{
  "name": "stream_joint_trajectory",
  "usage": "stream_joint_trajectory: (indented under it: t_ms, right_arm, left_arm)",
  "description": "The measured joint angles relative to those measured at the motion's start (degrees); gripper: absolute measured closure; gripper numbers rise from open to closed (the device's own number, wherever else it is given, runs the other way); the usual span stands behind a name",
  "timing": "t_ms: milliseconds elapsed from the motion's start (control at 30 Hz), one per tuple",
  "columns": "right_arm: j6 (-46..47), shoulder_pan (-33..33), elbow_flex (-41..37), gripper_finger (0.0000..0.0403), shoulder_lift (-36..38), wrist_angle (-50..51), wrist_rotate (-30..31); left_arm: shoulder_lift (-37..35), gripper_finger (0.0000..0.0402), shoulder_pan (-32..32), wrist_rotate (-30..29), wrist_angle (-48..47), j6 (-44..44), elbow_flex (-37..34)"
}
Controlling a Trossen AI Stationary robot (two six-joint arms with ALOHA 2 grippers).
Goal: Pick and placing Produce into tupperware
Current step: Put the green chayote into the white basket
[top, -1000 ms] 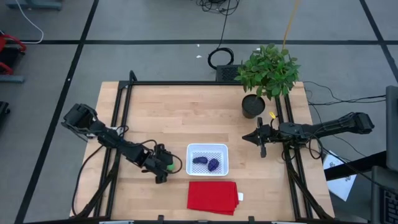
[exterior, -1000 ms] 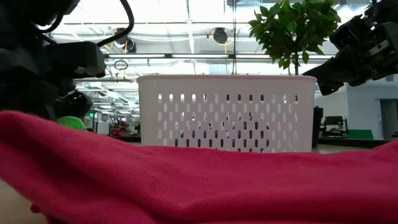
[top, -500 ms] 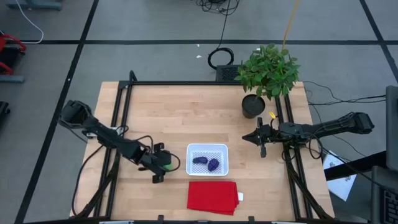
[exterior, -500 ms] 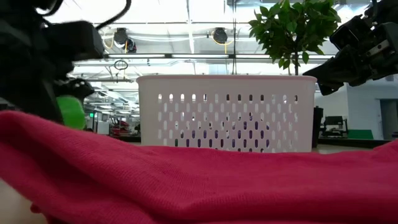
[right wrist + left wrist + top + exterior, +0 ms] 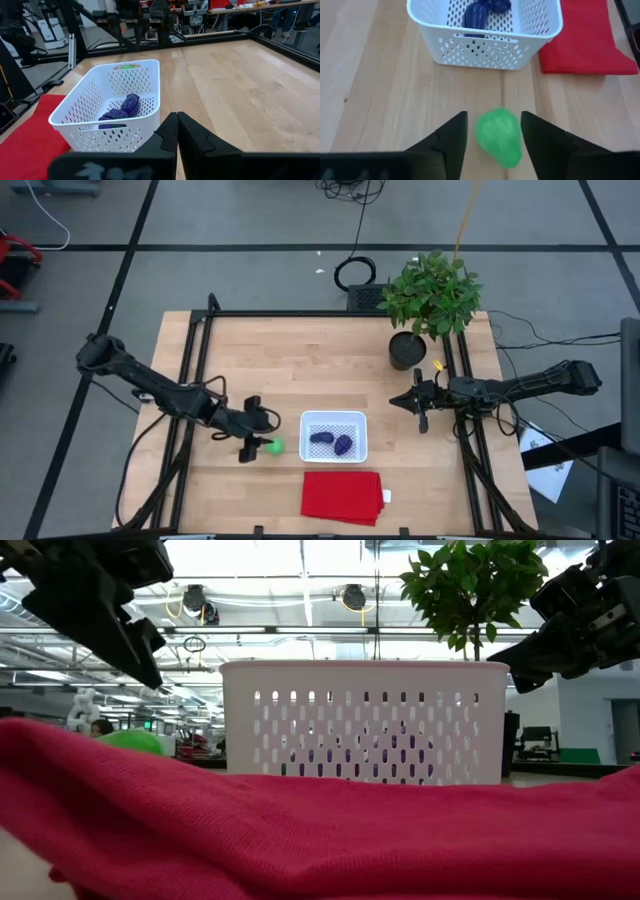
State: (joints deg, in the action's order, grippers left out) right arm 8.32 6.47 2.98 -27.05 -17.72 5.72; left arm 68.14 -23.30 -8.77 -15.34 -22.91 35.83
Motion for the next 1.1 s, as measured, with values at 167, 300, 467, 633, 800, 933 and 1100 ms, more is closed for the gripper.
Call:
stream_joint_trajectory:
  t_ms: [167,300,467,633,800,933,1100]
  right_arm:
    - [0.0,0.0,0.0,0.0403,-0.02,0.02,0.0]
    - [0.0,0.01,0.0,0.0403,-0.02,0.04,0.0]
    - [0.0,-0.01,0.0,0.0403,-0.02,0.27,0.0]
    - [0.0,0.0,0.0,0.0403,-0.04,1.09,0.0]
    - [0.0,0.01,0.0,0.0403,-0.04,1.33,0.0]
    - [0.02,0.0,0.0,0.0403,-0.04,1.4,0.0]
    - [0.02,-0.01,0.0,0.0403,-0.04,1.4,0.0]
  left_arm:
    - [0.0,0.0229,0.23,0.55,-0.1,0.37,0.0]
    - [0.15,0.0218,0.19,0.84,-0.99,-1.63,0.0]
    - [0.15,0.0182,-0.61,1.29,-4.73,-8.92,0.0]
    - [0.15,0.0123,-4.57,1.33,-5.05,-12.26,0.0]
    - [0.15,0.0059,-9.55,-1.04,-1.64,-5.0,0.0]
    - [0.15,0.0019,-12.98,-6.08,0.56,1.41,0.0]
    - [2.54,0.0006,-13.21,-7.87,0.32,1.87,0.02]
